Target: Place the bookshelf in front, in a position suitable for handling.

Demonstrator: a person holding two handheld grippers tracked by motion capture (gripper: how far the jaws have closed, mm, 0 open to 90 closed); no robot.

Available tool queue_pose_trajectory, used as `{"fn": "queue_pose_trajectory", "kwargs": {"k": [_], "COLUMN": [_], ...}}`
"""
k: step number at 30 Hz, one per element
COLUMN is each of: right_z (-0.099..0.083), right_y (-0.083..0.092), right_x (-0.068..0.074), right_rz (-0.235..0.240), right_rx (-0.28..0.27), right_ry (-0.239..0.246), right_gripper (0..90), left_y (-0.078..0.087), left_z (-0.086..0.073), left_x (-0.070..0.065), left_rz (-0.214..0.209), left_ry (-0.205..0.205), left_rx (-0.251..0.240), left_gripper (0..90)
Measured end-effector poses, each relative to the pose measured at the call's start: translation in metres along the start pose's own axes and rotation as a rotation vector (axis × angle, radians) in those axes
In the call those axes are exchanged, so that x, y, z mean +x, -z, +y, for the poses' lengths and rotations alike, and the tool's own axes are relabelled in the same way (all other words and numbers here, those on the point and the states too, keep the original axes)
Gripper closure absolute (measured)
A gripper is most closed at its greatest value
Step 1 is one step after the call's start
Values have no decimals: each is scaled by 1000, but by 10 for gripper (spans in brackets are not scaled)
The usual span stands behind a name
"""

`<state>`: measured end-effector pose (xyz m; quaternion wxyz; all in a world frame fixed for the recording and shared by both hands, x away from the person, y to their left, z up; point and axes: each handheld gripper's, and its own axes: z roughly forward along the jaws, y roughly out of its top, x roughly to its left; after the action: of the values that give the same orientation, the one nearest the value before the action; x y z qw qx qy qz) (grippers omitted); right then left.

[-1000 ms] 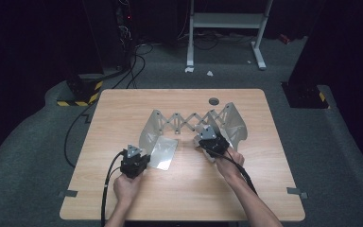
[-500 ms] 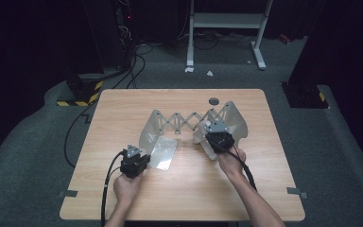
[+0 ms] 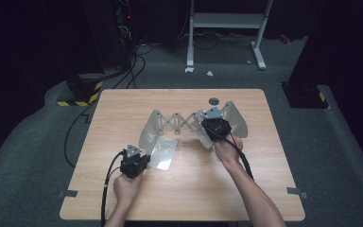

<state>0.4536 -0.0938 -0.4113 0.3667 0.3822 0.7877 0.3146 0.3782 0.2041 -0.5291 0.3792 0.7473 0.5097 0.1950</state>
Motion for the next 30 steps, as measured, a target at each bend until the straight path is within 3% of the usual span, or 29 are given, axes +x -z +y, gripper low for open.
{"fn": "queue_pose_trajectory", "kwargs": {"k": [2,7,16,22,26,30], "right_z": [-5,-27,-80,-86,-80,-81], "right_y": [6,6,-8,-11,-3,3], "right_x": [2,12,19,21,21,30], "right_rz": [8,12,43,58,110,230], "right_rx": [-9,22,109,117,91,92], "right_ry": [2,62,43,21,-11,-69], "right_gripper": [838,837,837,836,834,834], "left_y": [0,0,0,0,0,0], "left_z": [0,0,0,0,0,0], "left_x": [0,0,0,0,-1,-1], "left_rz": [0,2,2,2,5,11], "left_ry": [0,0,0,-2,-3,-9], "left_rx": [0,-2,-2,-1,-2,0], "left_gripper": [851,850,850,850,849,848]}}
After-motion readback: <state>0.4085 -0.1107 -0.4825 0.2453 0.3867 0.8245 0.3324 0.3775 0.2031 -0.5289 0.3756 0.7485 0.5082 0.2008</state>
